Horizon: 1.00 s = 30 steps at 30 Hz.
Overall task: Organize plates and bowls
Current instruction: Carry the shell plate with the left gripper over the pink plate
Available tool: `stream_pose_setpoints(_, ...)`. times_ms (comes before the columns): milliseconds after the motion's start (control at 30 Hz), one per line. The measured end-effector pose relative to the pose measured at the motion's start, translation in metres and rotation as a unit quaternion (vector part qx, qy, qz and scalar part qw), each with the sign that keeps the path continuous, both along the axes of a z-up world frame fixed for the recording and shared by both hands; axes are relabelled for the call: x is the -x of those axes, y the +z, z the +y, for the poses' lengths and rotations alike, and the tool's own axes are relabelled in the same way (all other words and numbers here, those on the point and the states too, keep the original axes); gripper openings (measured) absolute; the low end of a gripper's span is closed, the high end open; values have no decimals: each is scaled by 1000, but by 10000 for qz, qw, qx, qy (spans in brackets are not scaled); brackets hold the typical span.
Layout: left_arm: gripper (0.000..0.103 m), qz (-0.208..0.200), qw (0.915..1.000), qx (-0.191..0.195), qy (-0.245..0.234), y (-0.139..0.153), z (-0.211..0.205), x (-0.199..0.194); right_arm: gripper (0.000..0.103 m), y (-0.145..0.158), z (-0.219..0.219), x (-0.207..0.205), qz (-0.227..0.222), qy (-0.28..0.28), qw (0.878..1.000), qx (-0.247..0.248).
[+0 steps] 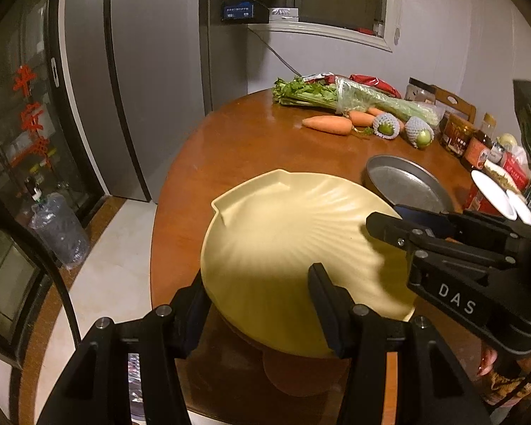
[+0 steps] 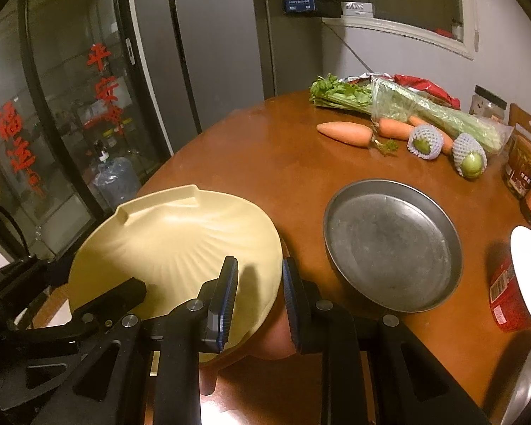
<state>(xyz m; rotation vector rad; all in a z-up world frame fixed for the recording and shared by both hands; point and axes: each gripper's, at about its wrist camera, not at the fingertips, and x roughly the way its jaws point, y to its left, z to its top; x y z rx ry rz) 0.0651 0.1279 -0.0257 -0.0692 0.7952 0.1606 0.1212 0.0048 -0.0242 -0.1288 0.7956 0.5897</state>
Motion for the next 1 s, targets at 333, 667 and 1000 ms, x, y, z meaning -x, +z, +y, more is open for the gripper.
stream_pose_setpoints(333,54,52,9988,-495,38,-6,-8,-1,27,-2,7,8,-191,21,9994,271)
stream_pose_setpoints(667,54,86,9993,-356,4,-6,-1,-1,27,-2,9,7,-245,30,9990,376)
stream_pose_setpoints(1000,54,40,9997,-229,25,-3,1,2,36,-2,6,7,-108,3,9996,270)
